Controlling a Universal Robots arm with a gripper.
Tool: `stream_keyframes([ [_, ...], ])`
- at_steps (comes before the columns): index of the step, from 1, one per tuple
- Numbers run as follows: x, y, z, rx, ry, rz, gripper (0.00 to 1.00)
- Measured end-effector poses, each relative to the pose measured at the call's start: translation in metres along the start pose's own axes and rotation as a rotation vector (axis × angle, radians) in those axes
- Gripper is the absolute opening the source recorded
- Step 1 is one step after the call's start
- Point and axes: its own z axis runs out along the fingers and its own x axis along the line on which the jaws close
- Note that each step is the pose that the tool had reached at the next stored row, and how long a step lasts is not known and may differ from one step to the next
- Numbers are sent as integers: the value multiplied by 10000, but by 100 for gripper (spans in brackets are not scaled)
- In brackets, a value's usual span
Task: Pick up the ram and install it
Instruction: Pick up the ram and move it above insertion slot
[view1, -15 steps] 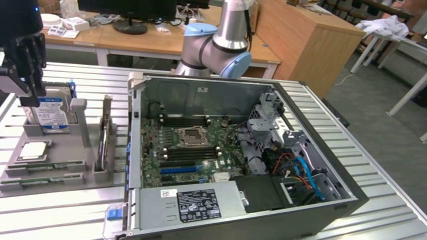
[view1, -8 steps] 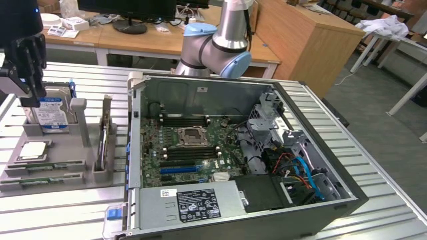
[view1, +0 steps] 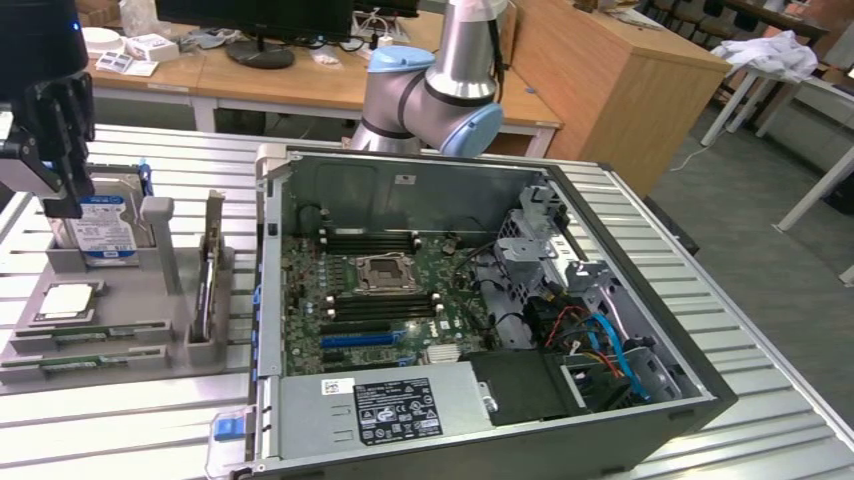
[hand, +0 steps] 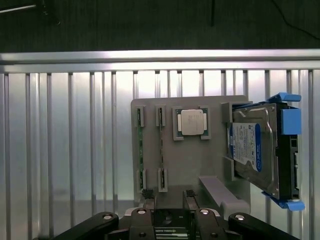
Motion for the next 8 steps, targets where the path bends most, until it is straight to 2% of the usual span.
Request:
stream_keyframes([
  [8, -1, -1, 59, 17, -1, -2, 36],
])
